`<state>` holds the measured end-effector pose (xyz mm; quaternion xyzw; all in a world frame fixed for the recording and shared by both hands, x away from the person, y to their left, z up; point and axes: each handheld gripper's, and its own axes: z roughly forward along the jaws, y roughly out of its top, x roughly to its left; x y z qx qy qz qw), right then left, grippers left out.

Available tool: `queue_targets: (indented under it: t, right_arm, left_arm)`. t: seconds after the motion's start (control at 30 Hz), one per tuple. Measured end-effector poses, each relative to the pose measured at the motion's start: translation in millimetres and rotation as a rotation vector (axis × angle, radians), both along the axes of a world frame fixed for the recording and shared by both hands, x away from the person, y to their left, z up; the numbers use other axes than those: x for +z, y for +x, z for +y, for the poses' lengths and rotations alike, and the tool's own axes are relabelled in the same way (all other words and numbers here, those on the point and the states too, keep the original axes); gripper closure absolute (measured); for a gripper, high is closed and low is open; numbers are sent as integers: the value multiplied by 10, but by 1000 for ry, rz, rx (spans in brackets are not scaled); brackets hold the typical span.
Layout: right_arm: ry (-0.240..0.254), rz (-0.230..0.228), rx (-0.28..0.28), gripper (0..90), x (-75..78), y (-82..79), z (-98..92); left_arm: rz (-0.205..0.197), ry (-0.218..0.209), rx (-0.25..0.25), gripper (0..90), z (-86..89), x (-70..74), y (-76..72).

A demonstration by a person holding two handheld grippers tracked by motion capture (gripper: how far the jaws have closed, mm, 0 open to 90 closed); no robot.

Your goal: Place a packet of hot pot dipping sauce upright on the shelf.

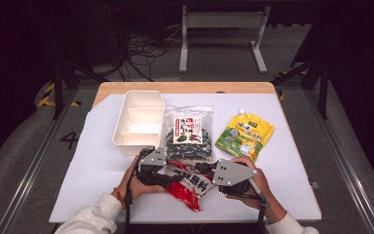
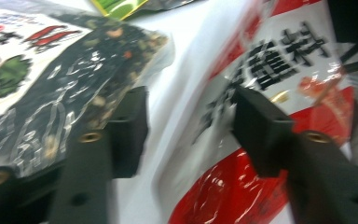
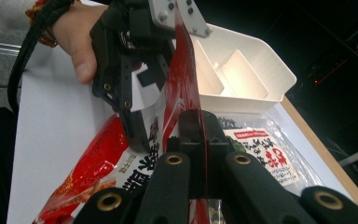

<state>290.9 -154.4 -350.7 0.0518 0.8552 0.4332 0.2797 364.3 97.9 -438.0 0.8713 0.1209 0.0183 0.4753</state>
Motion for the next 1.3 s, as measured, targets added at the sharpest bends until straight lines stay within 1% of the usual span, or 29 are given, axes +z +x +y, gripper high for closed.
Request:
queue_targets:
  t: [0.07, 0.1, 0.13, 0.17, 0.2, 0.23, 0.3, 0.33, 0.37, 0.4, 0.43, 0.47, 0.5, 0.53, 0.57, 0.6, 0.67, 0.7, 0.73, 0.8, 0.87, 0.93, 1.0, 1.03, 1.1, 1.13, 1.17, 1.2, 1.3]
  right_arm:
    - [8, 2, -4, 900, -3, 10, 6]
    - [24, 10, -7, 900, -6, 20, -8]
    - [27, 13, -11, 900, -9, 28, -15]
    - [27, 13, -11, 900, -9, 28, -15]
    - [26, 16, -14, 900, -17, 34, -17]
    - [25, 15, -17, 900, -25, 35, -17]
    - [31, 15, -28, 896, -33, 34, -17]
    - [35, 19, -28, 885, -31, 37, -22]
    - [39, 19, -33, 840, -28, 41, -28]
    - [45, 13, -53, 748, -24, 43, -37]
    - [55, 16, -80, 748, -17, 45, -54]
    - [68, 28, -75, 735, -9, 44, -94]
    - [79, 28, -84, 692, -4, 38, -136]
    - [87, 31, -100, 612, -3, 36, -171]
    - [108, 50, -136, 504, -10, 36, -237]
    - [132, 72, -164, 470, -37, 32, -315]
    - [165, 100, -179, 434, -110, 15, -439]
    - [182, 141, -195, 382, -169, 2, -520]
    - [178, 162, -210, 344, -209, -13, -579]
    - [167, 177, -224, 328, -251, -73, -707]
    - [173, 179, -246, 299, -272, -129, -835]
    - [180, 187, -283, 293, -318, -186, -1003]
    - [179, 208, -316, 289, -382, -212, -1125]
    - [180, 231, -347, 289, -450, -225, -1222]
    - [185, 257, -375, 289, -523, -230, -1319]
    - [185, 257, -375, 289, -523, -230, -1319]
    - [186, 271, -395, 289, -565, -230, -1377]
    - [201, 293, -413, 287, -612, -230, -1451]
    - [202, 295, -429, 287, -636, -234, -1488]
  left_arm:
    - [-8, -17, -12, 653, -3, 3, -20]
    - [-16, -30, -37, 814, 6, 14, -38]
    - [-16, -30, -37, 863, 6, 14, -38]
    - [-21, -26, -41, 863, -3, 13, -52]
    - [-29, -18, -41, 893, -14, 11, -63]
    - [-33, -13, -36, 898, -15, 13, -66]
    - [-26, -18, -42, 899, -1, 19, -65]
    - [-26, -16, -36, 900, 11, 28, -68]
    - [-26, -14, -29, 900, 23, 32, -73]
    - [-23, -16, -25, 900, 34, 34, -80]
    - [-23, -20, -23, 900, 60, 37, -86]
    - [-19, -28, -20, 900, 82, 38, -90]
    - [-12, -32, -19, 900, 96, 39, -94]
    - [-12, -28, -21, 900, 121, 44, -101]
    - [-14, -20, -18, 900, 142, 47, -110]
    - [-12, -22, -14, 900, 157, 45, -114]
    - [-7, -35, -10, 900, 191, 53, -122]
    - [-10, -39, -9, 900, 204, 65, -131]
    - [-11, -44, -11, 900, 218, 81, -138]
    - [-18, -58, -9, 900, 247, 110, -147]
    - [-21, -66, -1, 900, 275, 129, -148]
    - [-24, -75, 4, 900, 300, 143, -156]
    - [-30, -85, 1, 900, 317, 175, -172]
    - [-35, -86, 0, 900, 321, 188, -177]
    - [-45, -89, -7, 900, 328, 221, -177]
    - [-45, -89, -7, 900, 328, 221, -177]
    - [-50, -90, -5, 900, 336, 236, -172]
    - [-50, -94, -2, 900, 343, 244, -171]
    - [-61, -97, 8, 900, 369, 275, -173]
